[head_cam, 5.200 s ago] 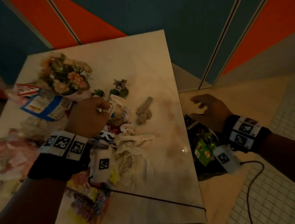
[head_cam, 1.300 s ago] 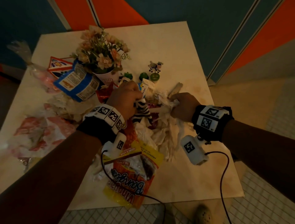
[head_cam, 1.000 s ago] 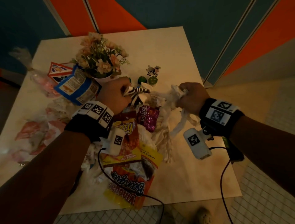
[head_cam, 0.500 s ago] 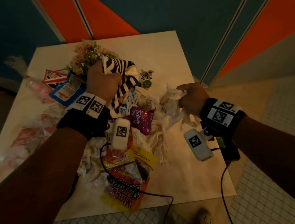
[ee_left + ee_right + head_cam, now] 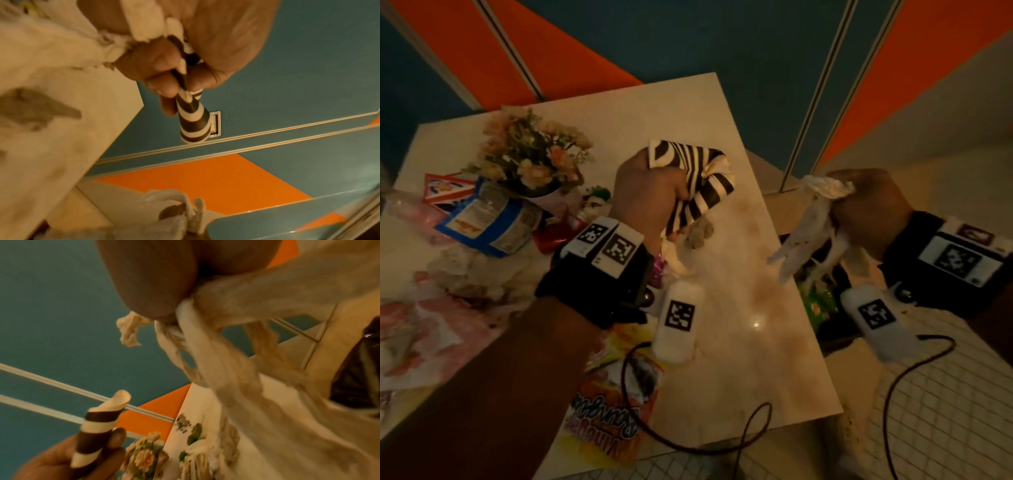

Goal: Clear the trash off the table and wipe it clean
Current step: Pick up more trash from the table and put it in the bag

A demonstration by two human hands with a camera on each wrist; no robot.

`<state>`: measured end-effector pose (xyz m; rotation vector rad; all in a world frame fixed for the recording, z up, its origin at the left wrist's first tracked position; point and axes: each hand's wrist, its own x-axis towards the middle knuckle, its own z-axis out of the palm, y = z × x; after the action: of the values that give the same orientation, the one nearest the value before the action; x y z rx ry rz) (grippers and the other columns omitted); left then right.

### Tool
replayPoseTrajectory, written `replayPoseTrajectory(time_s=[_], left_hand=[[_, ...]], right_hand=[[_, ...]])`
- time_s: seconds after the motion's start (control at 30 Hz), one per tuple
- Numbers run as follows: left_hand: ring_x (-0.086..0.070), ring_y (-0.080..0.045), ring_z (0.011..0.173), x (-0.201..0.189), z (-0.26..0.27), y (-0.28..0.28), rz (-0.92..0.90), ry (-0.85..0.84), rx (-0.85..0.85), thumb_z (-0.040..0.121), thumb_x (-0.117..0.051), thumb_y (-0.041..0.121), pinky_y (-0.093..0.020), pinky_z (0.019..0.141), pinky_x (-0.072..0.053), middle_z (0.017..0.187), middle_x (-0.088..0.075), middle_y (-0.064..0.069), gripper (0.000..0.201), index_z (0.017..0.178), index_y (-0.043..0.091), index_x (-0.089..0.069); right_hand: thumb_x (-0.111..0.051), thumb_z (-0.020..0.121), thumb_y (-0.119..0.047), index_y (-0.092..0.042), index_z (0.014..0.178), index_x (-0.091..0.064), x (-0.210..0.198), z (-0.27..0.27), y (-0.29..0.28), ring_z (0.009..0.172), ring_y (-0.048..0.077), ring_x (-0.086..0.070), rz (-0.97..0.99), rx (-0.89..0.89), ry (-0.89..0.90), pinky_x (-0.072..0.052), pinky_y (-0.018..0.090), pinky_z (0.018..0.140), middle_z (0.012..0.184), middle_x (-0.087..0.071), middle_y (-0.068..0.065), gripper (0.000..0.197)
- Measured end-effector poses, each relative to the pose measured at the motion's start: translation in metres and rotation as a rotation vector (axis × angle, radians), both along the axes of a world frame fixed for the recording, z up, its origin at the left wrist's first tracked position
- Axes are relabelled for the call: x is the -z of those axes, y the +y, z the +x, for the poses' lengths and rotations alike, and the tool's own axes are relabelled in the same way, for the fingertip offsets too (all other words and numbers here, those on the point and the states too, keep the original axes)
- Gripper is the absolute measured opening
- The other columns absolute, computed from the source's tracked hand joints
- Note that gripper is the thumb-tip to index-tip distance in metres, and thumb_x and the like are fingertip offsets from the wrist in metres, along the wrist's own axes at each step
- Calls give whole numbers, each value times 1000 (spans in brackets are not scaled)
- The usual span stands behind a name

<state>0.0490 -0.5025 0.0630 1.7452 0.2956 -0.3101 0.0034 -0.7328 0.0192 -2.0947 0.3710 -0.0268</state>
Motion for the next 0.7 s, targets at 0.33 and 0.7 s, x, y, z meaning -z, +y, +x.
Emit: replayPoseTrajectory(time_s=[0.33,0.7], left_hand=[[-51,-16,29,30,-49,-154,-122,43,-11,76,-45,-9,-16,32,-35,38,-54,2,29,66,16,-58],[-63,-17,74,191,-79,-276,156,203,-205,86,-54,16,-25,65,-53,84,-66,1,10,89,21,-63]], right_hand=[[-38,79,20,1,73,-57,44,-22,-128,52,22,-39,48,52,247,-31,28,50,60,-46,10,27],[-45,87,13,-15,62,-51,141,-13,-217,51,17,-37,40,-152,519,-32,30,52,64,-46,3,37]])
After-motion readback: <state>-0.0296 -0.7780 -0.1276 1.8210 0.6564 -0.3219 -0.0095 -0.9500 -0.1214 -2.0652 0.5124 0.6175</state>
